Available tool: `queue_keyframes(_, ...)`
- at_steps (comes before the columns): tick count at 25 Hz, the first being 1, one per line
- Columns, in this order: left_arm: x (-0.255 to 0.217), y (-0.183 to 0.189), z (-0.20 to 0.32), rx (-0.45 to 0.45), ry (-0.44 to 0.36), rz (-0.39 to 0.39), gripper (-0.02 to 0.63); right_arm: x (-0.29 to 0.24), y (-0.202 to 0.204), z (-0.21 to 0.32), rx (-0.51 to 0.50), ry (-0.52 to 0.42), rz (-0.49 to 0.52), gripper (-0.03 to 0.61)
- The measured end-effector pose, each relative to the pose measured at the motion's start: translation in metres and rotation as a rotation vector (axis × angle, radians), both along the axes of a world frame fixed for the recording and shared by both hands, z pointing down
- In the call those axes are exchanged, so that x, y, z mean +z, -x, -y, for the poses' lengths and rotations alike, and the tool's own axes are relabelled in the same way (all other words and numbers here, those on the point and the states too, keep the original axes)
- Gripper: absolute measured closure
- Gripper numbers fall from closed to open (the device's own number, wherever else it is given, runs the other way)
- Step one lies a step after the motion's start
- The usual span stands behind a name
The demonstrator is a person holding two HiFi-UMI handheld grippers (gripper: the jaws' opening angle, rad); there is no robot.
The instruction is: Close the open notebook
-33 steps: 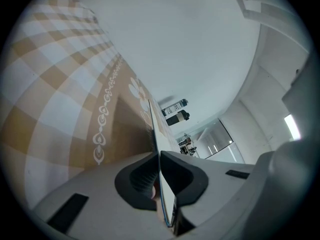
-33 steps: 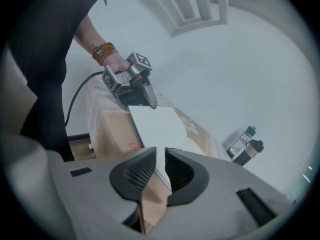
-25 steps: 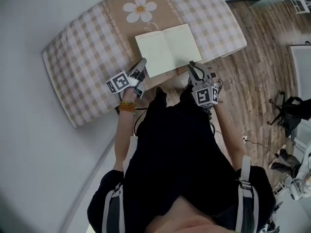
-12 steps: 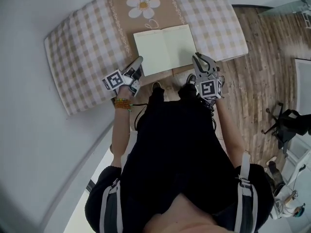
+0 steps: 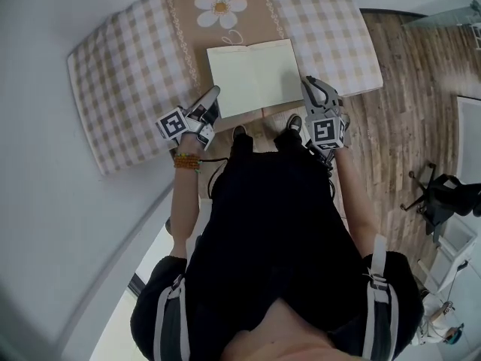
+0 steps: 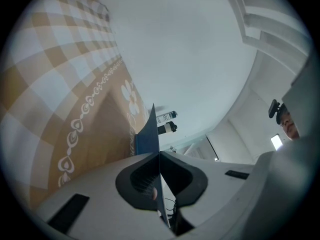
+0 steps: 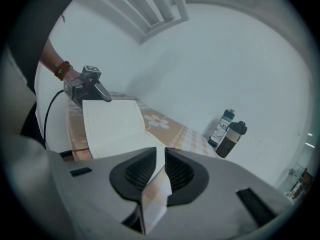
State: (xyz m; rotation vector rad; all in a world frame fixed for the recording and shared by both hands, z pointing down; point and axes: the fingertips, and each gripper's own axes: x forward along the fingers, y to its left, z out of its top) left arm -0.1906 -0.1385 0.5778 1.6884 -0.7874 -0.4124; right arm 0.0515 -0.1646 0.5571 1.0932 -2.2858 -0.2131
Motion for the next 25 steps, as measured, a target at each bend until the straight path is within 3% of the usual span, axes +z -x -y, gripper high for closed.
queue_keyframes(7, -0.012, -0.004, 0.038, 0.022, -0.024, 0.031, 0.595, 0.0, 0.002, 0.042, 0.019, -0.004, 0.021, 0.52)
queue_keyframes(11, -0.019, -0.016, 0.021, 0.073, -0.059, 0.049, 0.595, 0.004, -0.006, 0.014, 0.059, -0.021, 0.045, 0.52)
queue_keyframes(18, -0.025, -0.046, 0.002, 0.042, -0.032, 0.031, 0.595, 0.001, -0.031, 0.004, 0.024, 0.006, 0.034, 0.52)
queue_keyframes(25, -0.026, -0.066, 0.009, 0.083, -0.074, 0.028, 0.595, 0.005, -0.047, 0.0, 0.06, -0.016, 0.042, 0.52)
